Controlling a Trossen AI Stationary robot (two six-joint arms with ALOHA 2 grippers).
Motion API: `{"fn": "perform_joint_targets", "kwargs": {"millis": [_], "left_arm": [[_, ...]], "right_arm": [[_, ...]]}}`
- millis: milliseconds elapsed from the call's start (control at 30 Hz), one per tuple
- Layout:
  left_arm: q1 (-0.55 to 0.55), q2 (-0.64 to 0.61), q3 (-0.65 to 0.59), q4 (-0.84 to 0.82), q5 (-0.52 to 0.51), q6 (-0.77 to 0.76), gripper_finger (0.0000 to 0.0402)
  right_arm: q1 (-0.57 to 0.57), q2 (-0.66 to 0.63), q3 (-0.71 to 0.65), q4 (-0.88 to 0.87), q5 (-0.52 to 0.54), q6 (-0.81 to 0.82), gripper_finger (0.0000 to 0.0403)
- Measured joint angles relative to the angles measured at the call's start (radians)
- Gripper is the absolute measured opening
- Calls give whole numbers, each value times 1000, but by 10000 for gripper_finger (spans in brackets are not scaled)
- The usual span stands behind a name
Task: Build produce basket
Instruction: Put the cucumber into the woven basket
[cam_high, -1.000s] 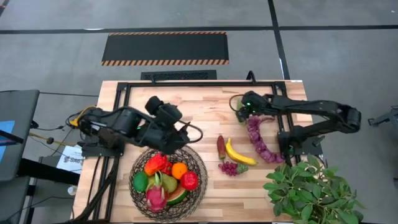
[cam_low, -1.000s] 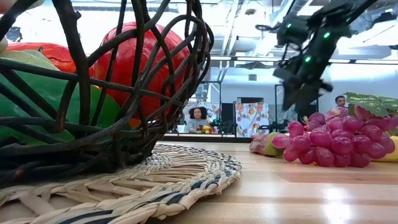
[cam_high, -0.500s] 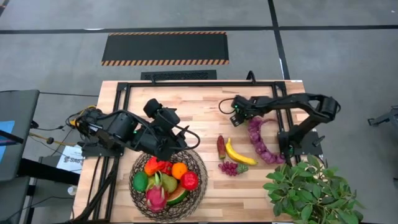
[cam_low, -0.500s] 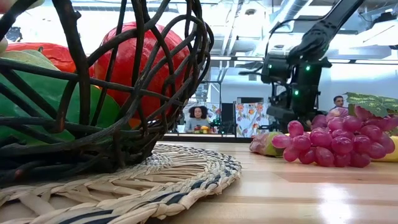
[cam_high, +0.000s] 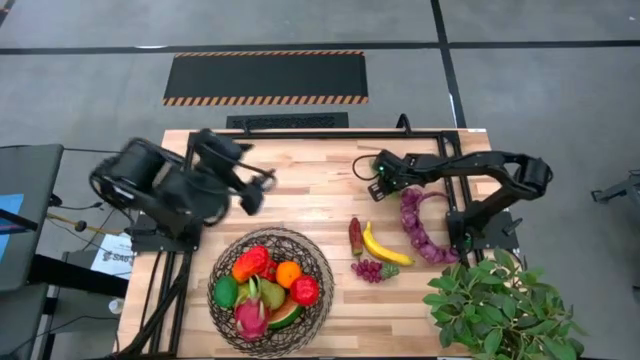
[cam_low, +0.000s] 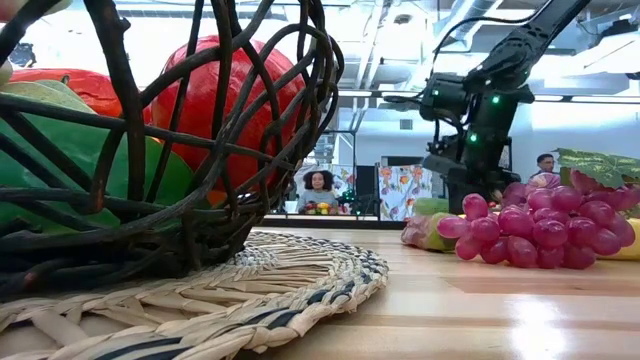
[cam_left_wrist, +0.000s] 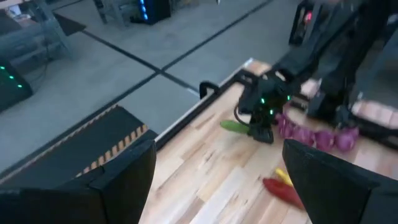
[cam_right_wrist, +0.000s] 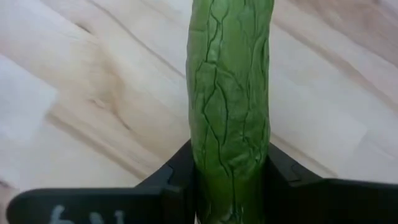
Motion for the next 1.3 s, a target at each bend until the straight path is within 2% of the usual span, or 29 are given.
{"fn": "perform_joint_targets", "kwargs": {"millis": [100,233,400,500,600,733,867,1000,1167,1233,1300], "left_arm": [[0,-78,-31,1,-32,-40,334],[1,-184,-141,1,-46,-75,334],[5,-316,-435,9,-49,-245,334],[8,-408,-662,93,-40,-362,334],[9,-486,-893,327,12,-357,334],[41,-572,-1144,761,117,-191,334],[98,-608,-1346,1166,255,-43,334],[186,-611,-1482,1448,365,49,334],[295,-610,-1620,1842,542,139,334],[326,-610,-1658,1935,598,142,334],[347,-609,-1672,1958,621,147,334]], "right_arm": [[9,-31,0,29,-25,0,124],[33,-73,0,98,-84,5,156],[68,-118,0,207,-155,8,163],[91,-141,0,285,-205,17,154],[123,-162,0,382,-271,21,150],[177,-185,0,555,-336,35,157],[247,-208,0,743,-358,34,159],[315,-223,2,876,-380,26,157],[371,-226,5,926,-379,15,162],[388,-226,12,924,-379,12,163],[406,-226,22,924,-376,-5,163]]}}
